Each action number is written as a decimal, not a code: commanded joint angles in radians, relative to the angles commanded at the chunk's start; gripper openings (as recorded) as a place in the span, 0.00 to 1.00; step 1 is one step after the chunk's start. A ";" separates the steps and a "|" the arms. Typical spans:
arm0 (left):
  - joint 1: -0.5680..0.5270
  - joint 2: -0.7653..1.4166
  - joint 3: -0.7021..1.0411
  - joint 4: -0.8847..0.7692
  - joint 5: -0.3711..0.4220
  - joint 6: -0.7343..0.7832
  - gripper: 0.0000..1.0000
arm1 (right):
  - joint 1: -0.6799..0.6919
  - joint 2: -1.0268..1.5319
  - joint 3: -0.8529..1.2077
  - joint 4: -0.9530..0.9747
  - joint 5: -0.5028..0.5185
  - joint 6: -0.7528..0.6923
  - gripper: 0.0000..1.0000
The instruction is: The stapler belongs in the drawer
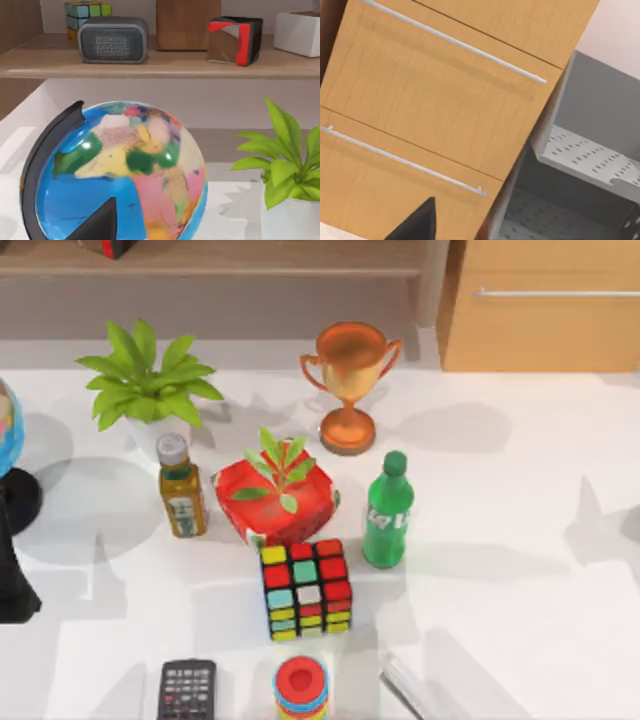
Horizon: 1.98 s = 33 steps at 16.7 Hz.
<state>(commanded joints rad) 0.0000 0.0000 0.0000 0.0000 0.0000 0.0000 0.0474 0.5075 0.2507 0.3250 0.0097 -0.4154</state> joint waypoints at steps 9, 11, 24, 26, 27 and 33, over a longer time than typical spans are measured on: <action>0.000 0.000 0.000 0.000 0.000 0.000 1.00 | 0.061 0.903 0.381 0.516 0.087 -0.640 1.00; 0.000 0.000 0.000 0.000 0.000 0.000 1.00 | 0.076 1.104 0.459 0.625 0.112 -0.767 1.00; 0.000 0.000 0.000 0.000 0.000 0.000 1.00 | 0.129 1.723 0.694 0.959 0.202 -1.142 1.00; 0.000 0.000 0.000 0.000 0.000 0.000 1.00 | 0.124 1.721 0.689 0.956 0.201 -1.141 1.00; 0.000 0.000 0.000 0.000 0.000 0.000 1.00 | 0.124 1.722 0.693 0.955 0.200 -1.141 1.00; 0.000 0.000 0.000 0.000 0.000 0.000 1.00 | 0.117 1.770 0.799 0.900 0.191 -1.143 1.00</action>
<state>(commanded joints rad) 0.0000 0.0000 0.0000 0.0000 0.0000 0.0000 0.1648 2.2774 1.0500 1.2253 0.2010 -1.5583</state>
